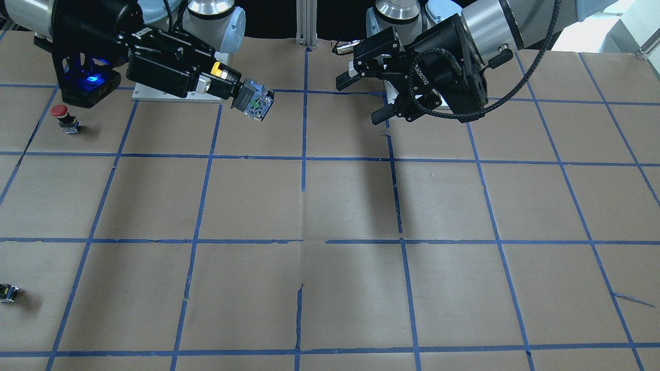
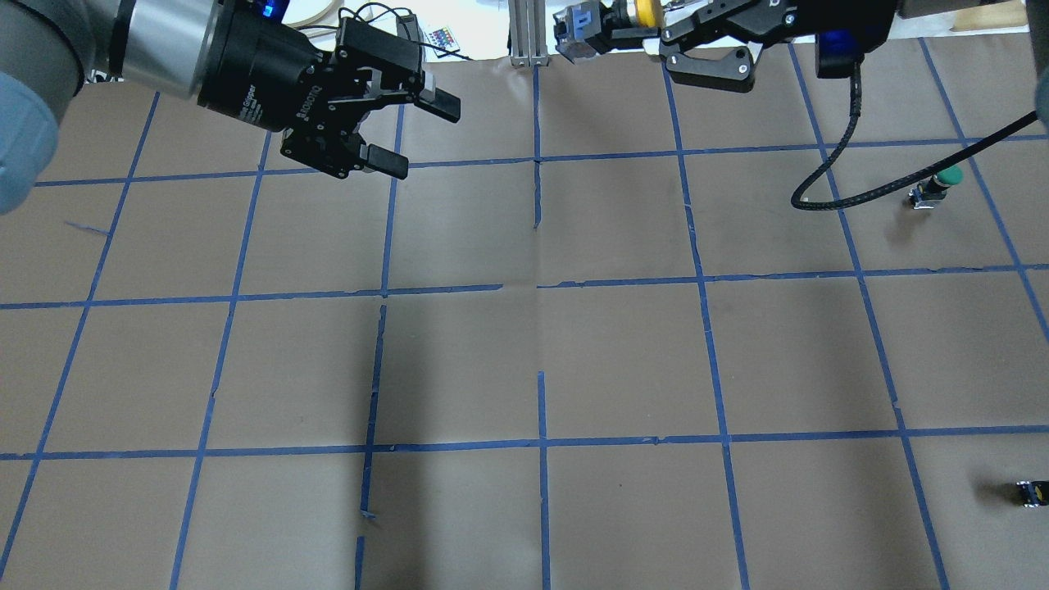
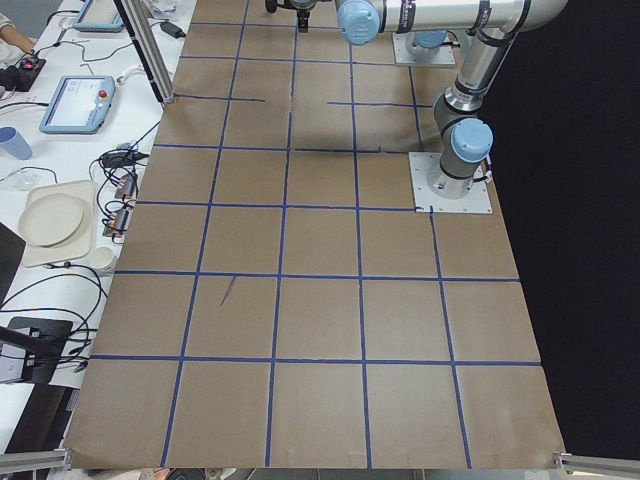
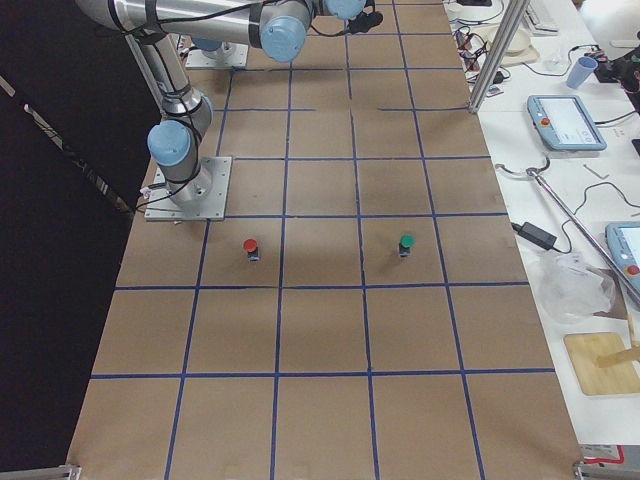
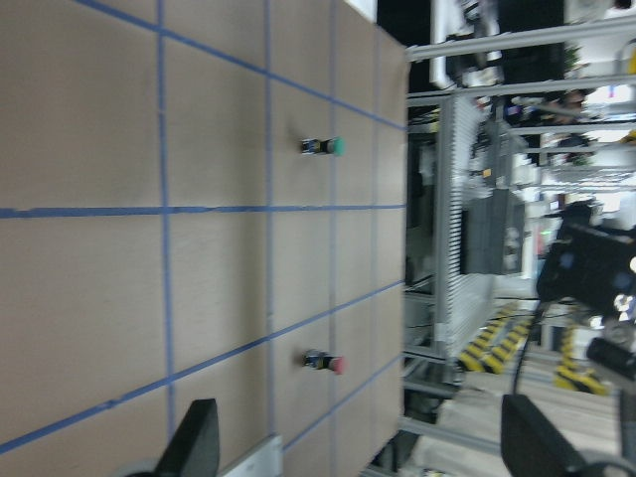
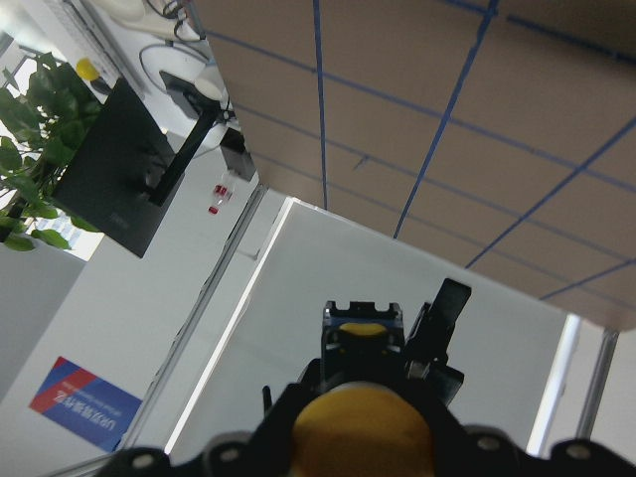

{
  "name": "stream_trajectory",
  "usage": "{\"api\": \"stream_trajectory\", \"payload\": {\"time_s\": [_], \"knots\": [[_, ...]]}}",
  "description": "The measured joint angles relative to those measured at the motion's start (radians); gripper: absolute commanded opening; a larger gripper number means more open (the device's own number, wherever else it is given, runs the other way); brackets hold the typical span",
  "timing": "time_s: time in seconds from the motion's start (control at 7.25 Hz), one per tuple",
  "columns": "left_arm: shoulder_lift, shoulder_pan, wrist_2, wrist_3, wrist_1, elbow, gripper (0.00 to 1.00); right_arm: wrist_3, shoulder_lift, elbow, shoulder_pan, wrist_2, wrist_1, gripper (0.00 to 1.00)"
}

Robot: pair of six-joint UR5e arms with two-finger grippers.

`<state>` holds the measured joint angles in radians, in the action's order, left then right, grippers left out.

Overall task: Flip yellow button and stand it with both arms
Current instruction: 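Open the left gripper and pull it back while the right gripper holds the button, then carry the yellow button with the right gripper down toward the table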

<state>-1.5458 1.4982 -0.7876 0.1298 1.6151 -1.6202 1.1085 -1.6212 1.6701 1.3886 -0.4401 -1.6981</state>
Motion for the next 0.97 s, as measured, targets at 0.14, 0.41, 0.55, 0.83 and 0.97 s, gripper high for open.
{"api": "stream_trajectory", "payload": {"time_s": [0.14, 0.41, 0.55, 0.83, 0.97], "knots": [[0.0, 0.016, -0.145, 0.027, -0.006, 0.002, 1.0, -0.165, 0.018, 0.0, -0.001, -0.111, 0.016, 0.13], [0.002, 0.04, -0.435, 0.07, -0.017, 0.01, 1.0, -0.517, 0.049, 0.001, 0.0, -0.365, 0.06, 0.13], [0.003, 0.046, -0.563, 0.075, -0.025, 0.019, 1.0, -0.722, 0.053, 0.0, 0.0, -0.514, 0.102, 0.12], [0.002, 0.062, -0.753, 0.072, -0.05, 0.031, 1.0, -1.164, 0.048, 0.001, -0.001, -0.845, 0.162, 0.1], [-0.002, 0.073, -0.793, 0.065, -0.075, 0.033, 1.0, -1.376, 0.042, 0.002, -0.002, -0.965, 0.167, 0.08]]}}
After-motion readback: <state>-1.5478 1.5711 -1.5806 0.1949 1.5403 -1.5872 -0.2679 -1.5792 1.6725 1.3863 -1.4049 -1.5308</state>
